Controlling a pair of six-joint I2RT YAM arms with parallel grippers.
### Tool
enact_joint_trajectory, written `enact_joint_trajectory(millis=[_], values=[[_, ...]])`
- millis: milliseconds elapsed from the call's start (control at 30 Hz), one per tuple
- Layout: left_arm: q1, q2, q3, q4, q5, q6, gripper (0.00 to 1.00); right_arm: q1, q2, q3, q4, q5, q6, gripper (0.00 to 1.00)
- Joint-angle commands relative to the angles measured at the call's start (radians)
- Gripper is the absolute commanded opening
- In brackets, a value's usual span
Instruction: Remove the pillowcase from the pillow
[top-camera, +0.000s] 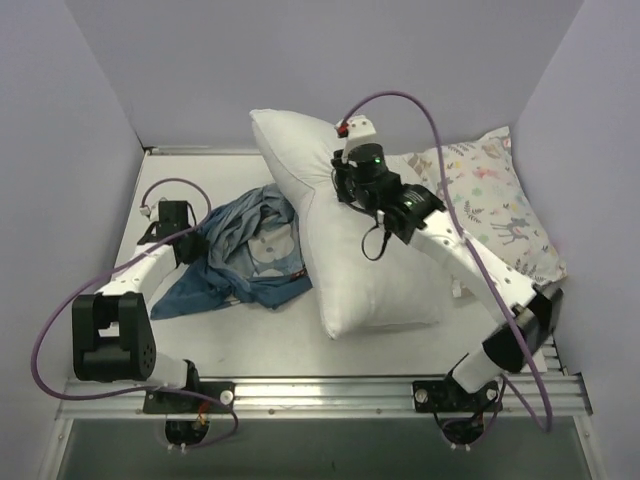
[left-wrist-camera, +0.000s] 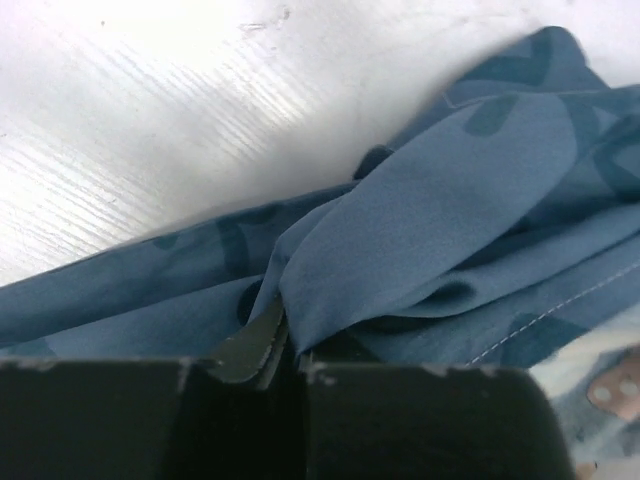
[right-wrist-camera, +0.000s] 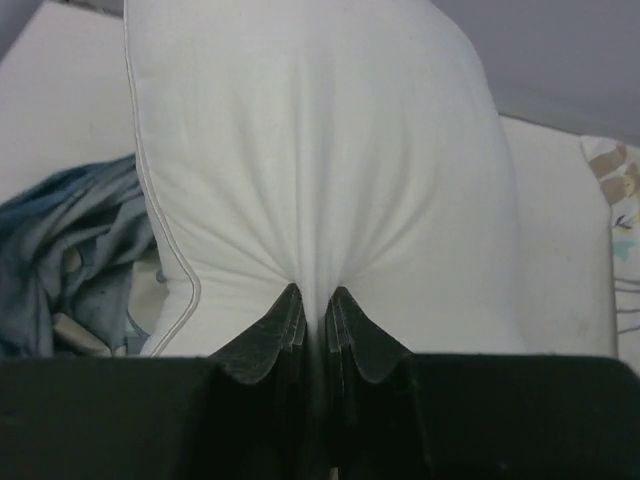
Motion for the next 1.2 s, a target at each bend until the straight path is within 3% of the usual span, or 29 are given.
enact_joint_trajectory(millis=[0, 133, 167, 200, 300, 367, 433, 467, 600, 633, 800, 1000, 1167], values=[[-0.002, -0.098, 0.004, 0.007, 0.057, 0.045, 0.12, -0.003, 0.084, -0.081, 0.295, -0.050, 0.045, 0.00], [-0.004, -0.167, 0.024, -0.013, 0.115, 0.093, 0.34, -0.001, 0.182, -0.120, 0.316, -0.121, 0.129, 0.00], [-0.004, -0.187, 0.041, -0.019, 0.133, 0.119, 0.44, -0.001, 0.188, -0.117, 0.308, -0.136, 0.139, 0.04], [-0.004, -0.196, 0.052, -0.030, 0.150, 0.131, 0.48, -0.001, 0.190, -0.115, 0.302, -0.147, 0.147, 0.20], [-0.004, -0.246, 0.083, -0.061, 0.185, 0.179, 0.65, -0.004, 0.182, -0.077, 0.224, -0.207, 0.164, 0.54], [-0.018, -0.297, 0.096, -0.090, 0.212, 0.217, 0.73, -0.004, 0.162, -0.071, 0.175, -0.239, 0.170, 0.69], [-0.045, -0.331, 0.126, -0.117, 0.238, 0.245, 0.80, -0.006, 0.123, -0.083, 0.155, -0.286, 0.173, 0.96], [-0.053, -0.346, 0.135, -0.125, 0.247, 0.271, 0.82, -0.006, 0.106, -0.092, 0.145, -0.309, 0.184, 1.00], [-0.113, -0.428, 0.164, -0.133, 0.311, 0.315, 0.90, -0.011, 0.003, -0.142, 0.083, -0.310, 0.210, 1.00], [-0.133, -0.437, 0.172, -0.133, 0.318, 0.324, 0.97, -0.011, -0.050, -0.188, 0.081, -0.302, 0.212, 1.00], [-0.288, -0.509, 0.163, -0.117, 0.284, 0.374, 0.97, -0.014, -0.244, -0.371, 0.066, -0.158, 0.236, 1.00], [-0.297, -0.576, 0.110, -0.113, 0.316, 0.398, 0.97, -0.024, -0.494, -0.648, 0.040, -0.049, 0.270, 1.00], [-0.297, -0.601, 0.074, -0.108, 0.341, 0.418, 0.97, -0.041, -0.588, -0.724, -0.016, -0.001, 0.273, 1.00]])
